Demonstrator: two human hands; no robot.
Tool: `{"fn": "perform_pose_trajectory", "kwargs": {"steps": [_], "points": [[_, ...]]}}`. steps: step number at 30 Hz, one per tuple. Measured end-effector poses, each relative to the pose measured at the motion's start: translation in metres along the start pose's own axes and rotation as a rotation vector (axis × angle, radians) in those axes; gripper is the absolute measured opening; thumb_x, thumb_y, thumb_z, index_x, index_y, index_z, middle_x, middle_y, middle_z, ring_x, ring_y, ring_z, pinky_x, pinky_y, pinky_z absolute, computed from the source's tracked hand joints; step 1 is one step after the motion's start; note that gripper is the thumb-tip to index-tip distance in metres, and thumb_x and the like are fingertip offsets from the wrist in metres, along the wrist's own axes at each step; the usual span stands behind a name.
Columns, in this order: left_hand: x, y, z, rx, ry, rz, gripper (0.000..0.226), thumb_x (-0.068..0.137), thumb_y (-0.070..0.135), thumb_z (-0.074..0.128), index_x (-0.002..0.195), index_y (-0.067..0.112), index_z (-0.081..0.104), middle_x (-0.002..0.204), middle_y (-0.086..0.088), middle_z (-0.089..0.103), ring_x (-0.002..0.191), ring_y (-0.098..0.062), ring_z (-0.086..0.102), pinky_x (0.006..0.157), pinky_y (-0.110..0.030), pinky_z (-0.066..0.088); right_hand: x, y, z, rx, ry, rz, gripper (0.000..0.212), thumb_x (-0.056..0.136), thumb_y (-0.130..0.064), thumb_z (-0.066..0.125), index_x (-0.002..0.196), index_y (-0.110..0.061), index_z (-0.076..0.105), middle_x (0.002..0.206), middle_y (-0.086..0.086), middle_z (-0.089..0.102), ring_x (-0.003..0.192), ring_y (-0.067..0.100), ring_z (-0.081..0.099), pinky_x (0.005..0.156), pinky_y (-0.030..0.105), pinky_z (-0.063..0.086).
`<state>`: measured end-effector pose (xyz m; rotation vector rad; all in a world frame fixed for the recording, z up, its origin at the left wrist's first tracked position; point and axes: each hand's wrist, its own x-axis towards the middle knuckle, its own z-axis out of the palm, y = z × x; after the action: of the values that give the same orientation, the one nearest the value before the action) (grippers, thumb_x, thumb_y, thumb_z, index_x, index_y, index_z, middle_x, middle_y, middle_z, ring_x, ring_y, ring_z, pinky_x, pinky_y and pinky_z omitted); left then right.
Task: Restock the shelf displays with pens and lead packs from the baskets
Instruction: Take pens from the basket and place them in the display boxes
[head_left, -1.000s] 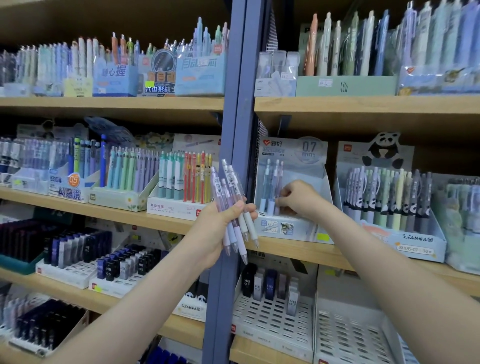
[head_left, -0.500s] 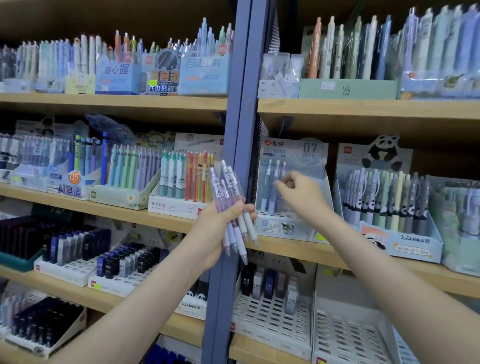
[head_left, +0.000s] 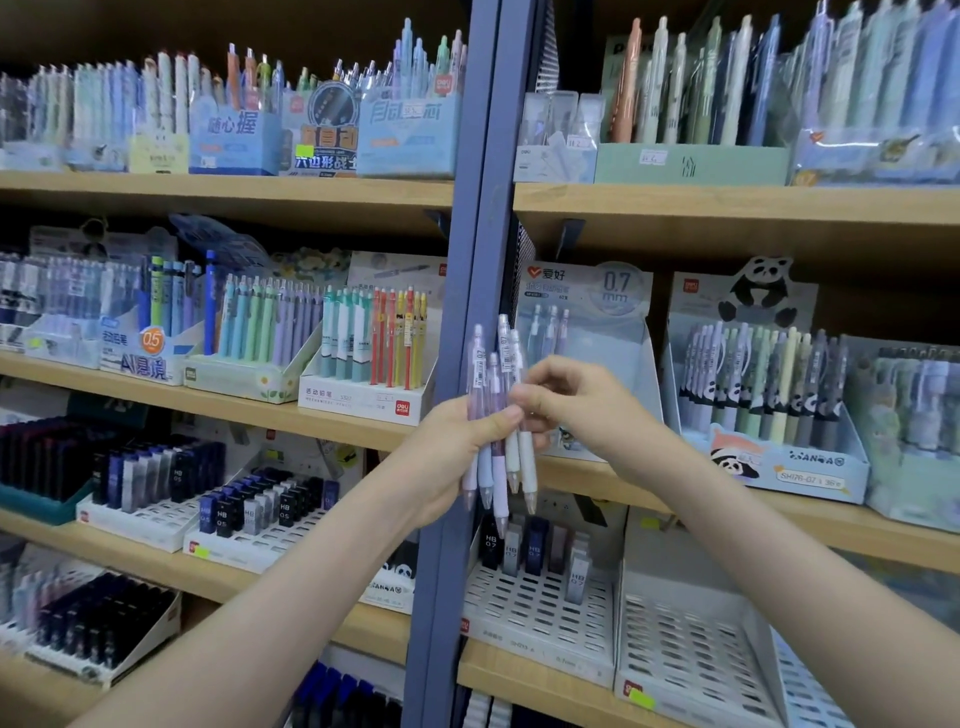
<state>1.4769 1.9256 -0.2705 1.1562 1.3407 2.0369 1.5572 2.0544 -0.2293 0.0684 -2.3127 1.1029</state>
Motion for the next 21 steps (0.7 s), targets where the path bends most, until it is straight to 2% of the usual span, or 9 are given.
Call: {"fn": "perform_pose_trajectory", "kwargs": {"steps": [4, 6, 9, 11, 13, 15, 17, 21], "points": [[-0.002, 0.002, 0.004, 0.014, -0.019, -0.023, 0.02, 0.095, 0.012, 0.053, 0.111, 0.005, 0.062, 0.1, -0.011, 0.074, 0.094, -0.02, 0.071, 0.079, -0.029, 0.059, -0.004, 0.002, -0.009, 0.067, 0.009, 0.008, 0.013, 0.091, -0.021, 0.063, 0.082, -0.013, 0.064, 0.071, 0.007, 0.063, 0.064, 0.022, 0.058, 0.076, 0.046, 0.049], [-0.001, 0.003, 0.004, 0.028, -0.003, -0.036, 0.018, 0.095, 0.011, 0.053, 0.109, 0.007, 0.063, 0.1, -0.01, 0.074, 0.091, -0.019, 0.072, 0.076, -0.029, 0.059, -0.004, 0.004, -0.015, 0.073, 0.032, 0.02, 0.014, 0.094, -0.022, 0.059, 0.087, -0.012, 0.066, 0.074, 0.004, 0.062, 0.07, 0.021, 0.057, 0.077, 0.039, 0.051], [0.0, 0.002, 0.001, 0.039, 0.048, -0.052, 0.019, 0.095, 0.01, 0.054, 0.111, 0.006, 0.063, 0.105, -0.012, 0.073, 0.093, -0.024, 0.07, 0.082, -0.034, 0.058, -0.002, 0.004, -0.025, 0.188, 0.1, 0.034, 0.016, 0.097, -0.016, 0.051, 0.1, -0.009, 0.066, 0.076, 0.001, 0.062, 0.071, 0.012, 0.059, 0.066, 0.022, 0.051], [0.001, 0.001, -0.003, 0.009, 0.089, -0.044, 0.017, 0.095, 0.007, 0.053, 0.109, 0.004, 0.061, 0.105, -0.014, 0.073, 0.095, -0.023, 0.071, 0.083, -0.032, 0.058, 0.002, 0.005, -0.034, 0.243, 0.208, 0.041, 0.02, 0.098, -0.016, 0.049, 0.108, -0.007, 0.064, 0.079, 0.002, 0.064, 0.072, 0.011, 0.062, 0.067, 0.022, 0.052], [0.001, 0.0, -0.007, -0.028, 0.134, -0.031, 0.014, 0.095, 0.005, 0.052, 0.106, 0.003, 0.061, 0.103, -0.015, 0.072, 0.092, -0.021, 0.072, 0.081, -0.029, 0.059, 0.007, 0.008, -0.044, 0.267, 0.344, 0.035, 0.019, 0.1, -0.018, 0.047, 0.106, -0.01, 0.063, 0.085, 0.004, 0.065, 0.076, 0.012, 0.063, 0.072, 0.026, 0.054], [0.003, -0.001, -0.01, -0.059, 0.177, -0.022, 0.013, 0.095, 0.006, 0.053, 0.105, 0.004, 0.061, 0.1, -0.015, 0.073, 0.086, -0.019, 0.073, 0.078, -0.028, 0.059, 0.014, 0.011, -0.051, 0.24, 0.443, 0.026, 0.016, 0.101, -0.02, 0.045, 0.101, -0.014, 0.061, 0.089, 0.005, 0.066, 0.077, 0.013, 0.064, 0.077, 0.029, 0.055], [0.004, -0.001, -0.013, -0.077, 0.202, -0.009, 0.014, 0.095, 0.007, 0.054, 0.106, 0.004, 0.061, 0.098, -0.014, 0.074, 0.085, -0.019, 0.073, 0.077, -0.028, 0.059, 0.019, 0.013, -0.054, 0.159, 0.47, 0.012, 0.016, 0.101, -0.021, 0.045, 0.105, -0.015, 0.059, 0.09, 0.005, 0.067, 0.079, 0.013, 0.065, 0.079, 0.03, 0.055], [0.004, -0.002, -0.014, -0.077, 0.211, 0.025, 0.015, 0.096, 0.009, 0.053, 0.108, 0.006, 0.061, 0.092, -0.008, 0.075, 0.086, -0.018, 0.073, 0.074, -0.026, 0.059, 0.024, 0.013, -0.048, -0.014, 0.377, -0.017, 0.018, 0.101, -0.021, 0.043, 0.108, -0.014, 0.058, 0.092, 0.005, 0.068, 0.085, 0.015, 0.065, 0.076, 0.029, 0.055]]}}
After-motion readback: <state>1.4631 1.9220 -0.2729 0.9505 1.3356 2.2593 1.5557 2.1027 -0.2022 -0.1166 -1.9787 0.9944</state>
